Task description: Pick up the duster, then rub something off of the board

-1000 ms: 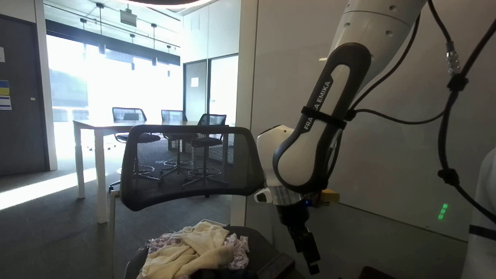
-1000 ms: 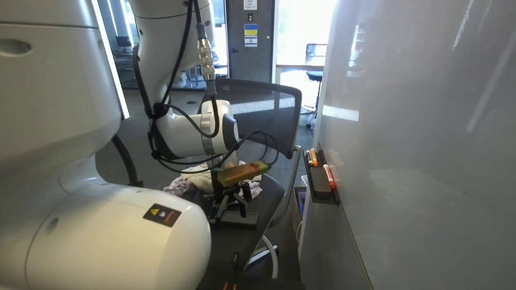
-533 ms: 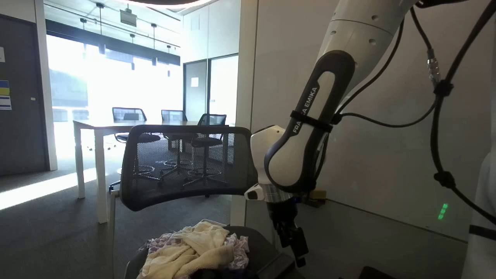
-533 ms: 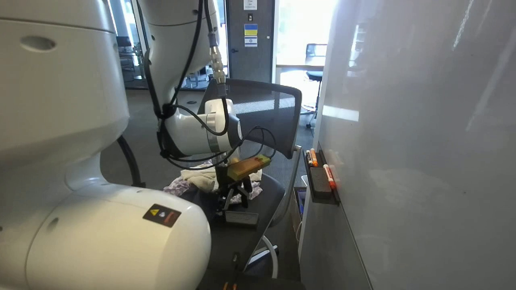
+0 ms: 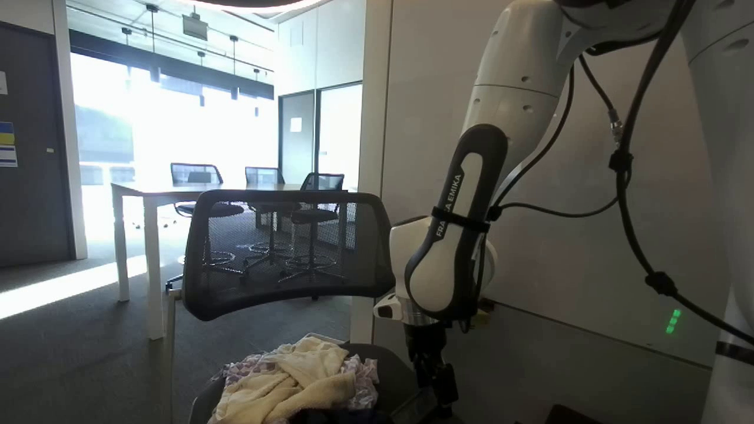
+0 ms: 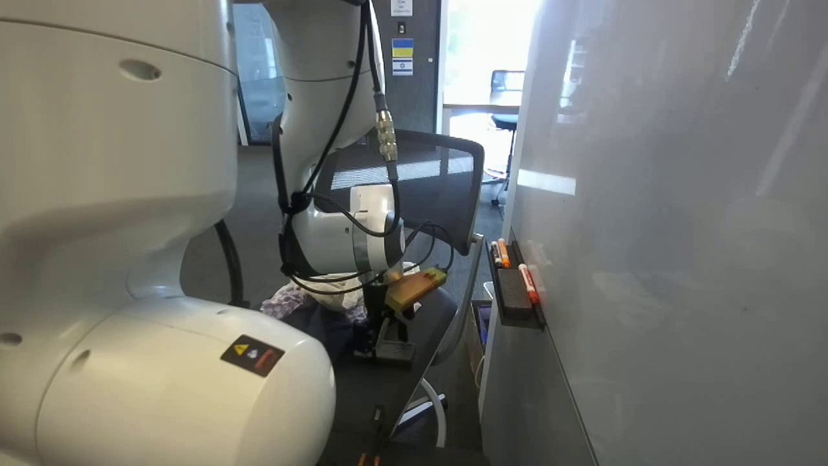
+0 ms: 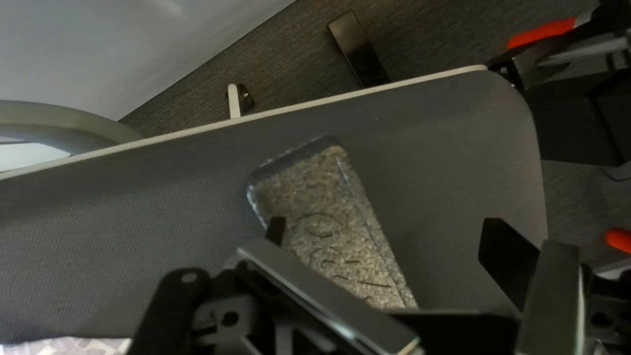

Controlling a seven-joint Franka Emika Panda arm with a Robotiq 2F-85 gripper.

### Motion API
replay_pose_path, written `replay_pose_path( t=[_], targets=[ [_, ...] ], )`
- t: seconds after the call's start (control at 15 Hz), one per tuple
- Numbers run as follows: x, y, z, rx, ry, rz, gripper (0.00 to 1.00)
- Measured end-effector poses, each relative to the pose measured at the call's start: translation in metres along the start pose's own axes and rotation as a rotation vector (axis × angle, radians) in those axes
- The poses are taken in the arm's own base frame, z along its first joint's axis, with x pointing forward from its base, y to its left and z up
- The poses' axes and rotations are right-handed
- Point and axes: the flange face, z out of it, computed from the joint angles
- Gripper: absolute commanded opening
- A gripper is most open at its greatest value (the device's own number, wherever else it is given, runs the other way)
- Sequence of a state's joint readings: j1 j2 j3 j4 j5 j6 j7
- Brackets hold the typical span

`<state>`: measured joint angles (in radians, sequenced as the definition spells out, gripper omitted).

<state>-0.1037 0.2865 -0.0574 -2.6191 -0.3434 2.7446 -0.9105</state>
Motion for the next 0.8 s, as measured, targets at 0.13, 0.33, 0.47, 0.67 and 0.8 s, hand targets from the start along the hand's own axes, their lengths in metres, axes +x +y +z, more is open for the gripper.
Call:
replay_pose_path(
  t=[0.13,0.33,0.47,0.67,0.8],
  targets=[
    [0.0,0.003,0.009,-0.027,0.026,-0.013,1.0],
    [0.002,0.005,0.017,-0.065,0.051,-0.043,0.73],
    [0.001,0.008,0.019,-0.083,0.053,-0.064,0.68],
    [-0.002,0.007,0.025,-0.087,0.05,-0.084,0.91],
    [-0.003,0.005,0.027,-0.082,0.046,-0.087,0.99]
  ],
)
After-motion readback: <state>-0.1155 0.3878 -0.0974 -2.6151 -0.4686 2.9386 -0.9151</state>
